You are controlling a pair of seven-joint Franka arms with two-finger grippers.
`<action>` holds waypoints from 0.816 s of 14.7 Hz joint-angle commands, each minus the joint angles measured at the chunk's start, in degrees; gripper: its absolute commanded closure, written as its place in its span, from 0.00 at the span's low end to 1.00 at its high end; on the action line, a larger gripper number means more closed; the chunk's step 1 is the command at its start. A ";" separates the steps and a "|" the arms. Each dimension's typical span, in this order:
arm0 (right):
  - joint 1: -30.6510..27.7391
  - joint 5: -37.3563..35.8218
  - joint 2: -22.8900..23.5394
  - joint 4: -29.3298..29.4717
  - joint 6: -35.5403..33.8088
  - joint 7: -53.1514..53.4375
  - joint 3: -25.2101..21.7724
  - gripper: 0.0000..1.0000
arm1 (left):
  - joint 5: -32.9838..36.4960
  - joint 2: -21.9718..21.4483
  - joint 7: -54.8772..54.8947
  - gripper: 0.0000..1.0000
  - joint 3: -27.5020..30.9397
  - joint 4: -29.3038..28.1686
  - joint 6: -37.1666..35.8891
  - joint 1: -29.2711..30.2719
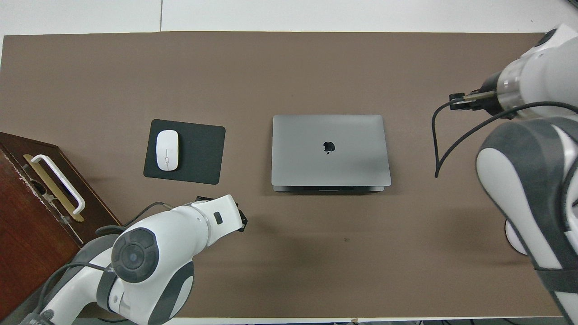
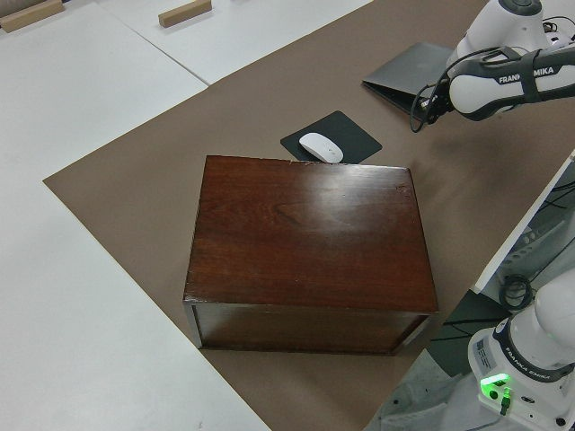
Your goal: Close laptop with both arms
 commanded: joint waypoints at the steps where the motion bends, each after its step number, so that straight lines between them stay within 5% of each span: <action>1: -3.20 0.42 -0.64 4.98 -7.61 -0.95 0.71 1.00 | -0.91 -4.71 -0.03 1.00 -0.11 3.58 -11.65 3.27; 5: -5.66 0.43 -3.71 7.64 -15.64 -0.95 0.62 1.00 | -0.91 -6.66 -0.30 1.00 0.15 11.58 -26.00 9.16; 8: -7.24 0.52 -6.61 7.64 -19.50 -1.04 0.62 0.61 | 0.14 -7.27 -0.74 1.00 0.06 15.89 -32.24 14.86; 10: -8.03 0.60 -7.94 7.55 -21.18 -1.13 0.62 0.00 | 2.50 -7.01 -0.39 1.00 -0.02 18.88 -35.59 19.00; 11: -8.12 0.69 -8.20 7.55 -21.53 -1.13 0.62 0.00 | 3.65 -6.84 -0.30 0.93 -0.02 20.37 -36.82 21.11; 12: -8.13 0.87 -8.29 7.55 -21.97 -0.96 0.62 0.00 | 4.18 -6.66 0.23 0.44 -0.02 21.52 -37.62 23.30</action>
